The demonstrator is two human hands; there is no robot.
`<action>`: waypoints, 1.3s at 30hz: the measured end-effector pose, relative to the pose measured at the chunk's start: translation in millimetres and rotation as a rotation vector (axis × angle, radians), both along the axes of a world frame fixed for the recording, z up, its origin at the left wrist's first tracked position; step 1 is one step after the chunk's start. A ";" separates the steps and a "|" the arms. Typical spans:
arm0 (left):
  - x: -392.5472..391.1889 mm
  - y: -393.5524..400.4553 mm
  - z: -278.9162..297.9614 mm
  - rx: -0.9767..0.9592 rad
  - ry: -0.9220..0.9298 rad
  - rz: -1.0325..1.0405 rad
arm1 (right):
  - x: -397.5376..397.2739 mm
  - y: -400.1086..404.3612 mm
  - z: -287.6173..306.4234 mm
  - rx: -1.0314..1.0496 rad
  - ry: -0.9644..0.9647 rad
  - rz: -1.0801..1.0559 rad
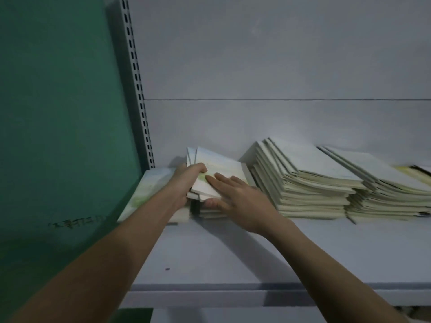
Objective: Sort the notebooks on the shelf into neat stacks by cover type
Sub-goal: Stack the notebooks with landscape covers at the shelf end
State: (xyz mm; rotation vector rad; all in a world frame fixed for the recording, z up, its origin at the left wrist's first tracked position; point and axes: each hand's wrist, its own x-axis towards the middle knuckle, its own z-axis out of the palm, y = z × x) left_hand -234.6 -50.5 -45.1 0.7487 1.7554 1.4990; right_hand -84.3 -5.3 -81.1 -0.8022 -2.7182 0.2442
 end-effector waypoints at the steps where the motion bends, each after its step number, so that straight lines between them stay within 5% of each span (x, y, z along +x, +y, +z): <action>1: 4.7 8.9 -3.6 -0.015 0.075 0.020 | 4.1 7.4 -3.6 0.006 -0.016 -0.010; 6: 10.4 30.5 -11.1 -0.218 0.385 -0.004 | 3.6 26.3 -4.0 0.010 -0.101 -0.017; 13: 1.4 42.9 -20.4 -0.190 0.400 -0.059 | -10.7 46.4 10.4 -0.359 0.052 0.022; 18: -4.0 34.8 -29.3 -0.032 0.311 -0.040 | -27.4 49.2 -16.0 -0.135 0.242 -0.379; 32: 3.1 49.9 -37.6 -0.098 0.394 -0.102 | -9.2 55.8 -10.7 -0.338 0.424 -0.332; 39: 7.2 43.5 -38.3 -0.068 0.617 -0.080 | -16.1 53.5 -21.1 -0.104 0.380 -0.352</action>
